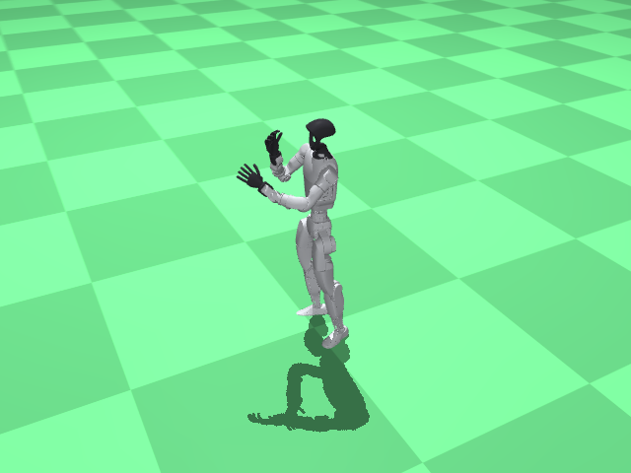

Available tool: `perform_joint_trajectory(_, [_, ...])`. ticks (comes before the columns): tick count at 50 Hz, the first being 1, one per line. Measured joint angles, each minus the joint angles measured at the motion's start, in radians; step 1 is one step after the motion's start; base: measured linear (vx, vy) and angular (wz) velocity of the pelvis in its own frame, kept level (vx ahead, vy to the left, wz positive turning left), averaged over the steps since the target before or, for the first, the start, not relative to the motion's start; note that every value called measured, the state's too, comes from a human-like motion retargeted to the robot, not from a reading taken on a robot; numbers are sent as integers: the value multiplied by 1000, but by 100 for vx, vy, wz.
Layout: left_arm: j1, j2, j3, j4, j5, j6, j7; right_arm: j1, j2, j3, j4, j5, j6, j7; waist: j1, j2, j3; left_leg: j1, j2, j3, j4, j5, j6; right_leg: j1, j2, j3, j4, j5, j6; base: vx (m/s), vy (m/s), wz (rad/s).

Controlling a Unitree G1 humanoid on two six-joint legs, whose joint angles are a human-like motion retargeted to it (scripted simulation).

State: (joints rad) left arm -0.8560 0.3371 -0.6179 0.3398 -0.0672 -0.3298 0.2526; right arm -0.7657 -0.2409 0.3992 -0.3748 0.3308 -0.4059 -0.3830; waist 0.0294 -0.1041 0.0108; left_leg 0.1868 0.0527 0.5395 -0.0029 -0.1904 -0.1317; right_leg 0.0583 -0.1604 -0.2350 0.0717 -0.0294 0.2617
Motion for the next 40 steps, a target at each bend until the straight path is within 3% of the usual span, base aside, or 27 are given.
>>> perform_joint_trajectory(5, [3,9,-14,14,-34,-3,-39,-224,-17,-103,-365,-80,-47,-63,1,-12,-20,-11,-4,-1,-3,4,9,-9,-2,1,-6,2,0,0,0,0])
perform_joint_trajectory(9, [-17,0,-19,18,-39,-32,-18,-230,-5,-116,-480,-124,-100,-143,15,-23,-21,-14,-2,1,-2,5,8,-14,0,3,-7,2,0,0,0,0])
perform_joint_trajectory(12, [-28,-10,-21,7,-20,-33,7,-89,-37,-71,-369,-152,-64,-164,30,-25,-15,-11,1,4,-1,4,3,-12,3,5,-4,2,0,0,0,0])
perform_joint_trajectory(17, [-35,-17,-21,-8,40,-1,11,97,-123,22,113,-236,101,-71,43,-16,-8,0,2,7,-2,1,-5,-6,4,6,3,2,0,0,0,0])
perform_joint_trajectory(20, [-34,-6,-20,-7,53,-3,21,134,-106,7,180,-206,83,-93,42,-8,-6,0,5,8,-2,1,-8,-7,6,7,3,3,0,0,0,0])
perform_joint_trajectory(29, [-5,11,-31,38,-33,-14,-26,-176,-63,-107,-432,-129,-64,-113,24,-12,-29,-13,-3,4,-3,4,7,-14,0,5,-6,4,0,0,0,0])
perform_joint_trajectory(33, [-13,-3,-25,28,-48,-35,-23,-232,-10,-125,-573,-117,-122,-144,25,-18,-29,-15,-5,1,0,2,9,-15,-3,4,-5,1,0,0,0,0])
perform_joint_trajectory(36, [-24,-13,-27,13,-26,-40,-4,-127,-6,-105,-504,-143,-105,-169,28,-21,-21,-12,-4,0,0,1,7,-12,-3,2,-2,-1,0,0,0,0])
perform_joint_trajectory(40, [-27,-24,-29,-9,19,-14,8,43,-75,-2,-147,-148,14,-102,30,-15,-14,-4,-2,1,0,-2,0,-7,-2,2,3,-2,0,0,0,0])
